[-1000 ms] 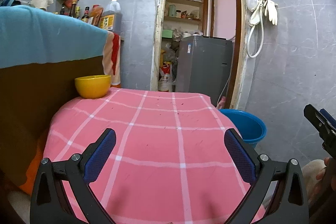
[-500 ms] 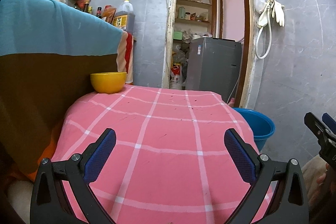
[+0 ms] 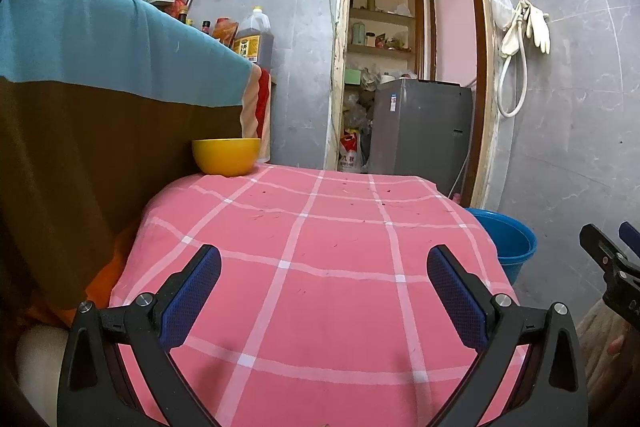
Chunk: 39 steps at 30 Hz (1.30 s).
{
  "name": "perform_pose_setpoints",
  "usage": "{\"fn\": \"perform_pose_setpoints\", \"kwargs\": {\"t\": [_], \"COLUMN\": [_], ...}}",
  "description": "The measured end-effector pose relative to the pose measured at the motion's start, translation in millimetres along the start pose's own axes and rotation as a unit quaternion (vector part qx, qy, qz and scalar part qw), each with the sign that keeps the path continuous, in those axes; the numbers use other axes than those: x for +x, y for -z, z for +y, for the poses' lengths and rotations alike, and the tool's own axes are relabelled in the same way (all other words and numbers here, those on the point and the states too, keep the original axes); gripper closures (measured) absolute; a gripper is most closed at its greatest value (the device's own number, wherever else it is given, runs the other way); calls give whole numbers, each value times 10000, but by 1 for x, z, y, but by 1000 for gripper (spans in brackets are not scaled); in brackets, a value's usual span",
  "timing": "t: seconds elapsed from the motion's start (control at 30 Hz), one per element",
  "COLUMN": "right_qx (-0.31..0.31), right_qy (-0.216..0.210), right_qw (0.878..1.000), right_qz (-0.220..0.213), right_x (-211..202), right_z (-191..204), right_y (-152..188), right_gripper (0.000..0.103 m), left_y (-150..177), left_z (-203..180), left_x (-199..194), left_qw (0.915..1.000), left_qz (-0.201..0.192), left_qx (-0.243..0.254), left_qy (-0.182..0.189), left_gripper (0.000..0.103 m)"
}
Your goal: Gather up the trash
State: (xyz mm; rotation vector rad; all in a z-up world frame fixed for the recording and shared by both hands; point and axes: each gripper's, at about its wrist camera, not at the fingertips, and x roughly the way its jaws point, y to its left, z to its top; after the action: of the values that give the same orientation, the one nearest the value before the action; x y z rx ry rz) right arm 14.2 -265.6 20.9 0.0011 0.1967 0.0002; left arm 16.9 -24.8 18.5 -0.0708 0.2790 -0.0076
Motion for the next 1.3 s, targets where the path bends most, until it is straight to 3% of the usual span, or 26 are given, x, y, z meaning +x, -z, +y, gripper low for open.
{"fn": "perform_pose_setpoints", "kwargs": {"t": [1.3], "right_qx": [100], "right_qy": [80], "right_qw": [9999], "right_qz": [76], "right_x": [1], "right_z": [-6], "right_y": [8], "right_gripper": [0], "left_y": [6], "left_z": [7], "left_x": [2], "left_qw": [9999], "left_qz": [49], "left_qx": [-97], "left_qy": [18], "left_gripper": [2]}}
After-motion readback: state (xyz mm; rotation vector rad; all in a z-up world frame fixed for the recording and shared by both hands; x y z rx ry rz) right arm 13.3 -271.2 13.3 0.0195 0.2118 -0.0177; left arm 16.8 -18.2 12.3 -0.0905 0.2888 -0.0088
